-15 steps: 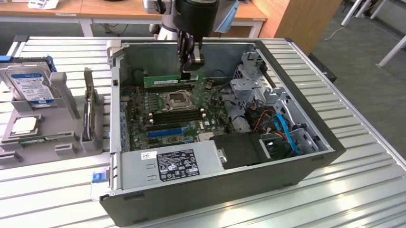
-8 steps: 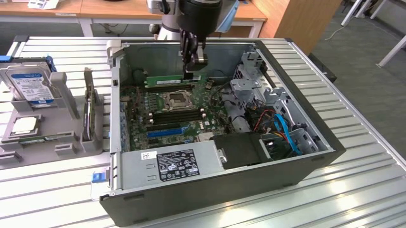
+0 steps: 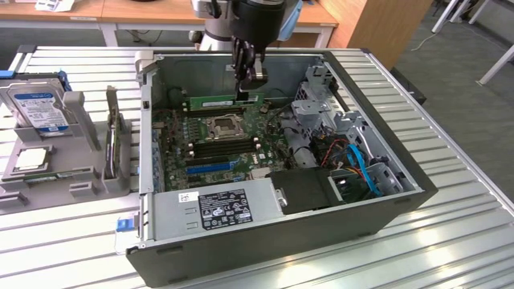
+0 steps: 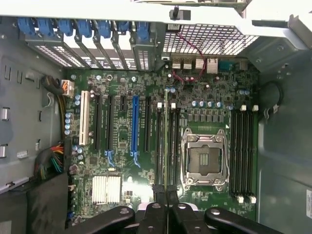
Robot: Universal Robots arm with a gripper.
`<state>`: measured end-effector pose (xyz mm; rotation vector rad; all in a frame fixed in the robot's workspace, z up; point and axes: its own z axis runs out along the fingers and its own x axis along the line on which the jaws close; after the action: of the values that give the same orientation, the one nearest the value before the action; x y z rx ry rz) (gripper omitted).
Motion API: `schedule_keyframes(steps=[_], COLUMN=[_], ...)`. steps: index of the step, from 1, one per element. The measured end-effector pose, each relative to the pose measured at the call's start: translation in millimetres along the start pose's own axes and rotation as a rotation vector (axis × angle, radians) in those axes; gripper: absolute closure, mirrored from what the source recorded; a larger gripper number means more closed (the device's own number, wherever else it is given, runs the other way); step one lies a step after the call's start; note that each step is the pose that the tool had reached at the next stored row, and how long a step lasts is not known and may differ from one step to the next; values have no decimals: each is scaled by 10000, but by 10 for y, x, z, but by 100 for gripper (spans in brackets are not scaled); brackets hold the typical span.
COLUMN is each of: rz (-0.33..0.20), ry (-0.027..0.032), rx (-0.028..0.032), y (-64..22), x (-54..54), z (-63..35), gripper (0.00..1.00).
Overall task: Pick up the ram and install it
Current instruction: 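Pick up the ram and move it above insertion slot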
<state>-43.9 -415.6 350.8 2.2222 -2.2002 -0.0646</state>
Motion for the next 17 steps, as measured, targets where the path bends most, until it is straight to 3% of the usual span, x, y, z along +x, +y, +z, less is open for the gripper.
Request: schedule_keyframes(steps=[17], rz=[0], ry=[0], rx=[1], y=[-34], x=[-31], z=[2], gripper=[88])
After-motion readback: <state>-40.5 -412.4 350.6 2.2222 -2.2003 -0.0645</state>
